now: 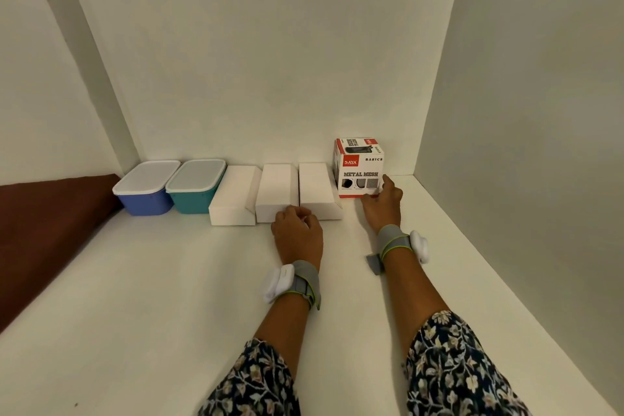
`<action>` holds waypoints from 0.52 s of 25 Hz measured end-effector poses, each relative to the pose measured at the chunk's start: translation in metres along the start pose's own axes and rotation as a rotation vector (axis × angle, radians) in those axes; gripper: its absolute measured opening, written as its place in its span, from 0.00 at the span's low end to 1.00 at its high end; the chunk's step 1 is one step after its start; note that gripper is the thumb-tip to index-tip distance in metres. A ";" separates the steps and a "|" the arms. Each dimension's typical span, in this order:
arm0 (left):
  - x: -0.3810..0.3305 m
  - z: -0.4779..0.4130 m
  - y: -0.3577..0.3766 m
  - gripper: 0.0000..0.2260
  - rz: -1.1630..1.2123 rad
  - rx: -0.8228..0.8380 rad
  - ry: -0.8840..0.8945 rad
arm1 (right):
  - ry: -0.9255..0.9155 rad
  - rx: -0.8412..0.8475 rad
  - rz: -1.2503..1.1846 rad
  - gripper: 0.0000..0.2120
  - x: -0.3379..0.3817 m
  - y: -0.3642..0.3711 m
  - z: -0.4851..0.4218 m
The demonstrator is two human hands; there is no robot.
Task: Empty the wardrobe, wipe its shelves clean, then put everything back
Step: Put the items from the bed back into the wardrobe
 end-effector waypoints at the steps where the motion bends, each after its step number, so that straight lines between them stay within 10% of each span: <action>1: -0.001 0.002 -0.001 0.06 0.012 0.015 0.004 | -0.004 0.006 0.003 0.28 0.000 -0.002 0.006; 13: -0.011 0.042 -0.030 0.10 0.090 0.355 -0.168 | -0.163 0.119 -0.115 0.10 0.017 -0.009 0.087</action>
Point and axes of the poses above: each hand's wrist, its own z-axis away from the middle knuckle, its own y-axis out of the palm, x = y × z, the point moved 4 cm from there along -z, towards the middle knuckle, and after that the axes turned 15 degrees about z, right-handed, at the moved point
